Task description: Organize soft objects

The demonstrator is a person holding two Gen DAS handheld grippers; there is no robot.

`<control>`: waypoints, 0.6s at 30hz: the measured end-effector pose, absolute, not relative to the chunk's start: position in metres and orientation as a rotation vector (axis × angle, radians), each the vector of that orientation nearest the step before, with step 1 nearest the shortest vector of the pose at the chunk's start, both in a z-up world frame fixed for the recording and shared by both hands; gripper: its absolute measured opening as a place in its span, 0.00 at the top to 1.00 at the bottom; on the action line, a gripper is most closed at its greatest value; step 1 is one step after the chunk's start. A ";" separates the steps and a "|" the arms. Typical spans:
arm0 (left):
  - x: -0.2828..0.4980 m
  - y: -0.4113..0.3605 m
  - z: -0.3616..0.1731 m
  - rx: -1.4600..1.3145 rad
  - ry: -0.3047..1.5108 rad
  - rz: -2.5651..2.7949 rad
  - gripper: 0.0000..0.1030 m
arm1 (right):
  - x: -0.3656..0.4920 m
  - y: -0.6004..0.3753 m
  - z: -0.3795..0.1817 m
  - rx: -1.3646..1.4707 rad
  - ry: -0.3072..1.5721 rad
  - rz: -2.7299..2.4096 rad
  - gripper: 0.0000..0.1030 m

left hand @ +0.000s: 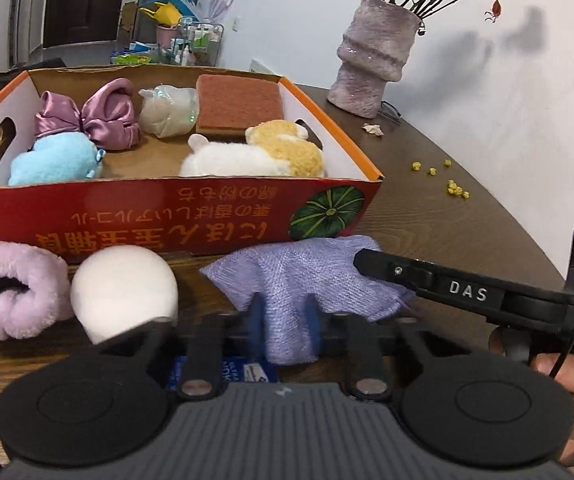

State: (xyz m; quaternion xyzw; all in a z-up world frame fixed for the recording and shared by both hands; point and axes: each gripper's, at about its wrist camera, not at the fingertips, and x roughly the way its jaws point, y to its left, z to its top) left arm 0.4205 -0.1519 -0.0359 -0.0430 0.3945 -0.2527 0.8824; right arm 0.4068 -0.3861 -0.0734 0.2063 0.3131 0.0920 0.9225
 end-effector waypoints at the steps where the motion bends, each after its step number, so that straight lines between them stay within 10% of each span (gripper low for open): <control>1: 0.419 -0.151 -0.034 -0.090 0.818 -0.525 0.88 | 0.404 -0.385 -0.072 0.412 0.637 0.177 0.96; 18: 0.241 -0.065 -0.013 -0.064 0.691 -0.491 0.91 | 0.230 -0.290 -0.026 0.189 0.479 0.284 0.97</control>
